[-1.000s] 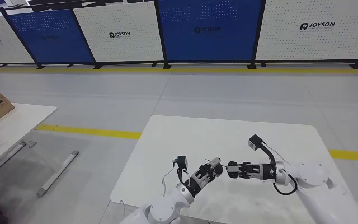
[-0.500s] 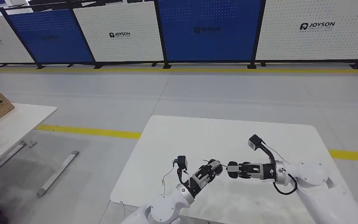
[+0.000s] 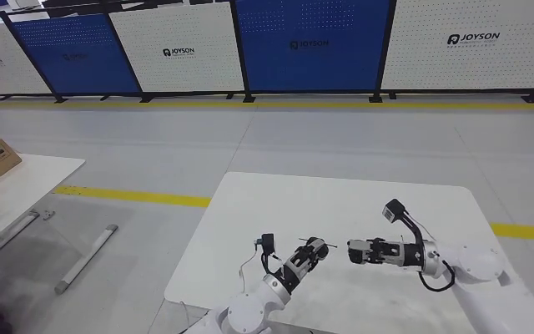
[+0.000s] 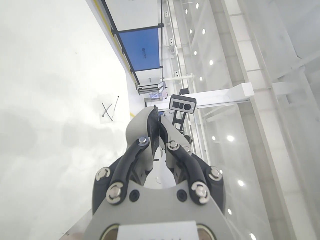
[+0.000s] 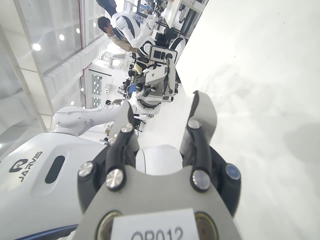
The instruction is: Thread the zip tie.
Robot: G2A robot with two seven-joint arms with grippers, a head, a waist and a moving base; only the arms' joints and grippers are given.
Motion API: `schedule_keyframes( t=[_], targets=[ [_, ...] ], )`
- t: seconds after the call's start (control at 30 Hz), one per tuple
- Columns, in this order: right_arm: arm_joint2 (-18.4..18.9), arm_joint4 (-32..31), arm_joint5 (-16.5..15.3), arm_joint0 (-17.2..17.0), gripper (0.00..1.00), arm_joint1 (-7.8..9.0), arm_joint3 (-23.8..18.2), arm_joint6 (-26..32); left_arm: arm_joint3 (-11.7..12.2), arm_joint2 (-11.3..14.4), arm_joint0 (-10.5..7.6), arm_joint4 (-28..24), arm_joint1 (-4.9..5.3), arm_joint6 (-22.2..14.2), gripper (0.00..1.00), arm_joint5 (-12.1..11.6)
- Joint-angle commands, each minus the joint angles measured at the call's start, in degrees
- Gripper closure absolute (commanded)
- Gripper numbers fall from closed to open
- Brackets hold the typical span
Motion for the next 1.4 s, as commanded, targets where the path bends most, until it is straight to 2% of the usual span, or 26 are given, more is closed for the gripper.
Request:
schedule_keyframes(
  t=[0.0,0.03,0.13,0.43,0.5,0.6,0.7,0.8,0.87,0.9,0.93,1.13,1.23,1.37],
  targets=[
    [2.5,-0.1,-0.7,-1.8,0.0,0.62,-0.6,-1.3,0.4,0.4,-0.14,1.4,-0.17,1.2,1.0,1.0],
    [3.6,-0.3,-1.3,-2.9,0.0,0.94,-1.2,-1.7,0.6,0.8,-0.26,2.3,-0.32,1.8,1.0,1.4],
    [3.6,-0.3,-1.3,-2.9,0.0,0.94,-1.2,-1.7,1.2,1.6,-0.53,3.0,-0.66,2.2,1.0,1.7],
    [3.6,-0.5,-1.3,-2.9,0.0,0.94,-1.3,-2.1,1.2,1.7,-0.55,2.8,-0.7,2.0,1.0,1.7],
    [3.7,-3.6,-1.7,-2.9,0.0,1.11,-2.8,-2.3,1.2,1.7,-0.55,2.8,-0.7,2.0,1.0,1.7],
    [5.6,-5.7,-4.5,-3.0,0.0,1.76,-3.3,-0.1,1.0,1.1,-0.53,2.2,-0.76,1.9,1.0,1.8],
    [8.5,-7.4,-4.5,-3.4,0.0,2.52,-4.6,2.7,-0.1,0.1,-0.12,0.3,-0.71,0.6,1.0,2.5],
    [10.9,-12.1,-4.5,-4.3,0.0,3.36,-6.5,4.8,-1.7,-1.3,0.44,-2.4,-0.48,-2.1,1.0,5.0],
    [11.0,-13.6,-3.3,-4.1,0.0,3.75,-6.1,8.5,-2.4,-2.5,0.42,-4.9,-0.23,-4.9,1.0,10.0],
    [11.0,-13.6,-3.3,-4.1,0.0,3.75,-6.1,8.5,-2.5,-3.3,0.06,-4.4,-0.11,-4.7,1.0,11.3],
    [11.0,-13.6,-3.3,-4.1,0.0,3.75,-6.1,8.5,-2.5,-3.7,-0.08,-3.3,-0.06,-3.9,1.0,11.5],
    [11.0,-13.6,-3.3,-4.1,0.0,3.75,-6.1,8.5,-2.5,-3.7,-0.08,-3.3,-0.06,-3.9,1.0,11.5],
    [11.0,-13.6,-3.3,-4.1,0.0,3.75,-6.1,8.5,-2.9,-3.9,-0.26,-4.7,-0.34,-3.2,1.0,9.5],
    [11.0,-13.6,-3.3,-4.1,0.0,3.75,-6.1,8.5,-7.6,-5.2,0.4,-6.9,-0.52,-3.1,1.0,5.1]
  ],
)
